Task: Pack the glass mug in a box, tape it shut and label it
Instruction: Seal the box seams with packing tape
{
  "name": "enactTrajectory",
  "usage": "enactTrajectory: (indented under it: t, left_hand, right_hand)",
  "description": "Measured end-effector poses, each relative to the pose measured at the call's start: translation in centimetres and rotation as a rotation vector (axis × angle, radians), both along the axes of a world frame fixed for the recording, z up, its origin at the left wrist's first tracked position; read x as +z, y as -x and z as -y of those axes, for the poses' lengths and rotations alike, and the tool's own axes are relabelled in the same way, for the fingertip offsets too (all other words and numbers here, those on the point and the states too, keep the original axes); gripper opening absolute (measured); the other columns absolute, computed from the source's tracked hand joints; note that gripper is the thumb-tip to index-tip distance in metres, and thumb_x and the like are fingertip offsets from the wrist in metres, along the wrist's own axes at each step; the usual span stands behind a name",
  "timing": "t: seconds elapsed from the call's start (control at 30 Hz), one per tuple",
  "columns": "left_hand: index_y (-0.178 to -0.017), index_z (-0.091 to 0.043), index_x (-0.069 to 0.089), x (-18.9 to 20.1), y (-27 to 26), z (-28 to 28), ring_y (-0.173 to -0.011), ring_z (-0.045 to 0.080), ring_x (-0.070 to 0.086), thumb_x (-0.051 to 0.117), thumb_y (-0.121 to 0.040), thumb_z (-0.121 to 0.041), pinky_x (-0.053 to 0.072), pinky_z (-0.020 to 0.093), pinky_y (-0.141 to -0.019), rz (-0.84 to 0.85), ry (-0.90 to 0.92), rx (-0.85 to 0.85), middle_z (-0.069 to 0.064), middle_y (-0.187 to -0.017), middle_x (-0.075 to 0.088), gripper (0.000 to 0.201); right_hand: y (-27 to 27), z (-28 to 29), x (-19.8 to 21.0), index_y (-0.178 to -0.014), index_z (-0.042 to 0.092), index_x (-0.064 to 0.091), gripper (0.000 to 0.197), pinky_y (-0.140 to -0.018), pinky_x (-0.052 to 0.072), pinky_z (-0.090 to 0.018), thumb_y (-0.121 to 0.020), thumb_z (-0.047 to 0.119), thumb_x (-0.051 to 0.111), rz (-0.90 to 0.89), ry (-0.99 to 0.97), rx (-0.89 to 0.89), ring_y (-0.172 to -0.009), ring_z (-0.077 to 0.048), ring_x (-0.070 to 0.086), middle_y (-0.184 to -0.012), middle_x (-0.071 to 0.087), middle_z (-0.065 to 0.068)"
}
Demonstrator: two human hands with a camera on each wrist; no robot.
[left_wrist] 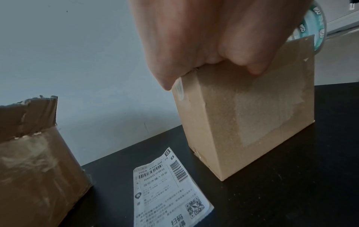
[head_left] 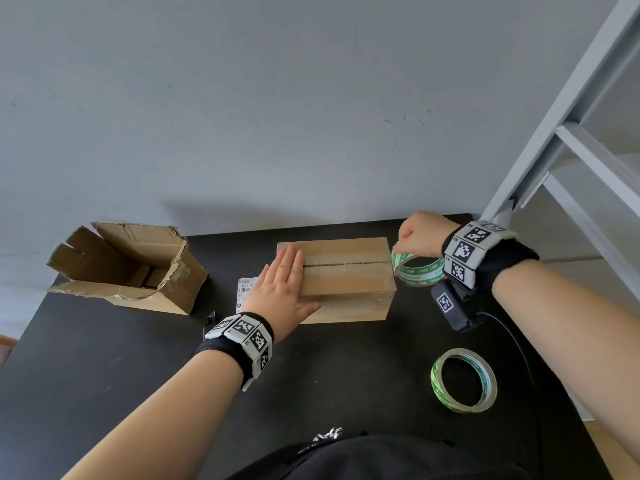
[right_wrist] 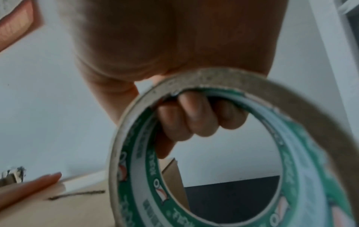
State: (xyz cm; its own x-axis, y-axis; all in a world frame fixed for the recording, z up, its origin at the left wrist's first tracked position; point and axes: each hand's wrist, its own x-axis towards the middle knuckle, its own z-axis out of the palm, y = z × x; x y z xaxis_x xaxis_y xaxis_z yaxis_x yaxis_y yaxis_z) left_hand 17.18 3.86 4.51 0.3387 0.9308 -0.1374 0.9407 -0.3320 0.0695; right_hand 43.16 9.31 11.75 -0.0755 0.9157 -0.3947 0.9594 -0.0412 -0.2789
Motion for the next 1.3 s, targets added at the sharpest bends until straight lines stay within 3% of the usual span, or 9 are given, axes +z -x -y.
enactTrajectory:
  t: [0.1, 0.27, 0.5, 0.63, 0.77, 1.07, 1.3]
  left_hand:
    - [-0.149, -0.012, -0.013, 0.0, 0.0, -0.1, -0.145, 0.018, -0.014, 0.036, -0.091, -0.06, -0.008, 0.031, -0.115, -0.002, -0.001, -0.004, 0.005, -0.158, -0.017, 0.089]
    - [-0.149, -0.012, -0.013, -0.1, 0.0, -0.1, -0.146, 0.019, -0.014, 0.036, -0.091, -0.06, -0.008, 0.031, -0.114, 0.0, 0.001, -0.003, 0.005, -0.157, -0.017, 0.089]
    - [-0.149, -0.013, -0.013, -0.1, 0.0, -0.1, -0.146, 0.019, -0.014, 0.037, -0.091, -0.059, -0.009, 0.03, -0.113, 0.018, -0.005, -0.001, 0.005, -0.158, -0.017, 0.089]
    - [-0.149, -0.013, -0.013, -0.1, -0.1, -0.1, -0.146, 0.019, -0.013, 0.038, -0.091, -0.059, -0.009, 0.03, -0.113, 0.016, -0.004, -0.003, 0.005, -0.158, -0.016, 0.089]
    - [-0.149, -0.013, -0.013, -0.1, 0.0, -0.1, -0.146, 0.019, -0.013, 0.038, -0.091, -0.059, -0.009, 0.03, -0.113, 0.018, -0.007, -0.003, 0.005, -0.158, -0.016, 0.09]
    - [-0.149, -0.013, -0.015, -0.1, 0.0, -0.1, -0.145, 0.019, -0.014, 0.037, -0.091, -0.059, -0.01, 0.03, -0.112, 0.01, -0.009, -0.001, 0.005, -0.158, -0.017, 0.09]
    - [-0.149, -0.013, -0.014, -0.3, -0.1, -0.1, -0.145, 0.019, -0.014, 0.036, -0.091, -0.06, -0.008, 0.03, -0.114, -0.002, -0.015, 0.007, 0.005, -0.158, -0.017, 0.09]
  right_hand:
    - [0.2, -0.2, -0.7, -0.066, 0.011, 0.049, 0.021, -0.054, 0.026, -0.026, -0.083, 0.02, 0.055, 0.048, 0.007, 0.028, -0.068, -0.021, 0.04, -0.068, 0.042, -0.007]
    - [0.0, -0.2, -1.4, -0.059, 0.012, 0.046, 0.029, -0.053, 0.029, -0.025, -0.085, 0.022, 0.055, 0.062, -0.011, 0.05, -0.067, -0.021, 0.045, -0.069, 0.048, -0.007]
    - [-0.2, -0.2, -1.6, -0.073, 0.008, 0.058, 0.021, -0.057, 0.034, -0.026, -0.087, 0.024, 0.054, 0.054, -0.007, 0.053, -0.072, -0.02, 0.051, -0.076, 0.055, -0.009]
    - [-0.3, -0.2, -1.5, -0.084, 0.002, 0.065, 0.027, -0.057, 0.036, -0.025, -0.088, 0.026, 0.054, 0.048, 0.002, 0.037, -0.076, -0.02, 0.054, -0.081, 0.059, -0.01]
    - [-0.6, -0.4, -1.4, -0.092, 0.001, 0.067, 0.028, -0.065, 0.04, -0.027, -0.088, 0.026, 0.055, 0.004, -0.022, 0.02, -0.083, -0.024, 0.06, -0.089, 0.065, -0.013]
    - [-0.6, -0.6, -0.3, -0.07, 0.009, 0.057, 0.019, -0.056, 0.033, -0.026, -0.082, 0.024, 0.057, -0.023, -0.058, 0.016, -0.067, -0.02, 0.047, -0.07, 0.051, -0.006]
    - [-0.4, -0.3, -1.7, -0.072, 0.008, 0.059, 0.021, -0.063, 0.037, -0.029, -0.082, 0.026, 0.056, 0.028, -0.007, 0.029, -0.07, -0.021, 0.049, -0.073, 0.053, -0.009]
